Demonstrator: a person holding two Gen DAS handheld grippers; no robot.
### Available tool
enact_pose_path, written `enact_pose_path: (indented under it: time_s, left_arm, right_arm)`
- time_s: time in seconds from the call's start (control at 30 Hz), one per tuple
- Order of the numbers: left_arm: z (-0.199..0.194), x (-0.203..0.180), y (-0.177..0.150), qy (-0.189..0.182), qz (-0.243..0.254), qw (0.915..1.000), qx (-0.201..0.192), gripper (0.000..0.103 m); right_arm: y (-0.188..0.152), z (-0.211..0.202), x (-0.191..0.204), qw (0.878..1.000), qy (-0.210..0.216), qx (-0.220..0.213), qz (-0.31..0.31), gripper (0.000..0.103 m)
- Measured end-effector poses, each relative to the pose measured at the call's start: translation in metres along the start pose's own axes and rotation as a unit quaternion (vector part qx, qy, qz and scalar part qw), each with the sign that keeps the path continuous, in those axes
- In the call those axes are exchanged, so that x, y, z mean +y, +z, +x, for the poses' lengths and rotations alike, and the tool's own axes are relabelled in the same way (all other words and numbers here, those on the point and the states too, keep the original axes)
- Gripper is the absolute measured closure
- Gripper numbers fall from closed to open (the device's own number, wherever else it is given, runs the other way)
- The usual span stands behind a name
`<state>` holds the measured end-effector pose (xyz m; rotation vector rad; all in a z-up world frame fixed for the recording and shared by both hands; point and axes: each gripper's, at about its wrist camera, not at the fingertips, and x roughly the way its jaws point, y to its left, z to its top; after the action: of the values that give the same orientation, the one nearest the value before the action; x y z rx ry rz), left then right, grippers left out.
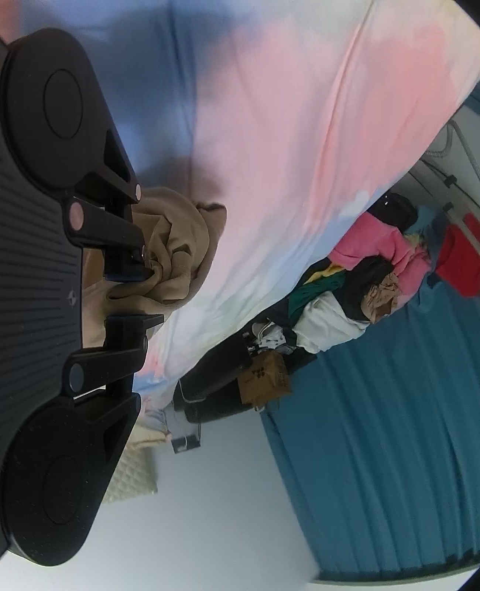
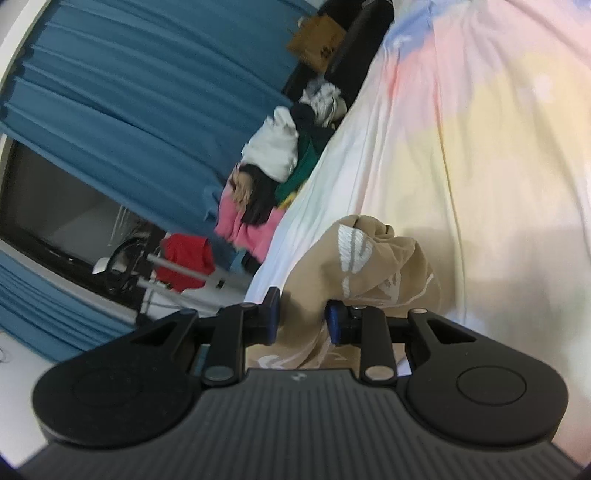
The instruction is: Fold clothes
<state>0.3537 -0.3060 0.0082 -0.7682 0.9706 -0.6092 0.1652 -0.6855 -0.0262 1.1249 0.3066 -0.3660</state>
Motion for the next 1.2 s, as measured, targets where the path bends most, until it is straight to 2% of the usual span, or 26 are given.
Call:
enact_pose_path:
  time_s: [0.07,0.2,0.3,0.4,0.47,0.5,0.53,0.6,0.67,0.73,0.8,0.9,0.97,1.03,1.07,1.13,1.2]
  left_arm:
    - [0.022,0.012,-0.001,0.011,0.013,0.9998,0.007,0.086]
    - [0.033,0.054,-0.014,0.018,0.037,0.9983,0.042,0.085]
    - [0.028,0.086,-0.028,0.019,0.045,0.9965,0.067,0.082]
    - [0.019,0.11,-0.042,0.043,0.063,0.9944,0.073,0.082]
    - [0.014,0.123,-0.049,0.061,0.08,0.9923,0.071,0.078]
    - [0.013,0.127,-0.052,0.069,0.091,0.991,0.069,0.07]
    - [0.01,0.129,-0.055,0.076,0.104,0.9895,0.067,0.066]
    - [-0.001,0.121,-0.063,0.09,0.128,0.986,0.058,0.066]
    - [-0.012,0.11,-0.069,0.102,0.151,0.982,0.049,0.061]
    - [-0.029,0.09,-0.073,0.101,0.176,0.9782,0.043,0.046]
    - [-0.043,0.063,-0.077,0.099,0.207,0.9727,0.036,0.038]
    - [-0.071,0.025,-0.083,0.098,0.245,0.9642,0.024,0.023]
    - [-0.095,0.003,-0.089,0.098,0.267,0.9586,0.014,0.019]
    - [-0.127,-0.017,-0.098,0.095,0.29,0.9522,-0.001,0.01]
    - [-0.144,-0.025,-0.104,0.092,0.3,0.9494,-0.012,0.007]
    - [-0.176,-0.042,-0.116,0.083,0.319,0.9436,-0.03,0.006]
    - [-0.207,-0.054,-0.128,0.07,0.336,0.9384,-0.038,0.004]
  right_arm:
    - [-0.005,0.011,-0.018,1.0,-0.008,-0.006,-0.007,0.074]
    - [-0.031,0.027,-0.051,1.0,-0.026,0.0,-0.003,0.074]
    - [-0.055,0.013,-0.074,0.999,-0.033,-0.007,0.018,0.074]
    - [-0.086,-0.004,-0.097,0.997,-0.051,-0.003,0.051,0.074]
    - [-0.103,-0.011,-0.111,0.995,-0.073,0.003,0.066,0.072]
    - [-0.109,-0.012,-0.117,0.994,-0.081,0.006,0.07,0.072]
    - [-0.112,-0.012,-0.12,0.994,-0.085,0.008,0.073,0.07]
    - [-0.107,-0.014,-0.118,0.993,-0.089,0.015,0.074,0.067]
    - [-0.101,-0.018,-0.107,0.992,-0.108,0.034,0.061,0.062]
    - [-0.096,-0.027,-0.092,0.986,-0.151,0.059,0.032,0.052]
    - [-0.091,-0.042,-0.078,0.982,-0.176,0.068,0.012,0.051]
    - [-0.086,-0.073,-0.052,0.984,-0.169,0.06,-0.018,0.051]
    - [-0.086,-0.096,-0.031,0.984,-0.161,0.054,-0.054,0.051]
    - [-0.086,-0.12,-0.008,0.984,-0.146,0.045,-0.095,0.048]
    - [-0.087,-0.132,0.003,0.983,-0.138,0.041,-0.117,0.045]
    - [-0.089,-0.158,0.027,0.98,-0.118,0.028,-0.159,0.027]
    - [-0.097,-0.187,0.048,0.976,-0.091,0.007,-0.199,0.017]
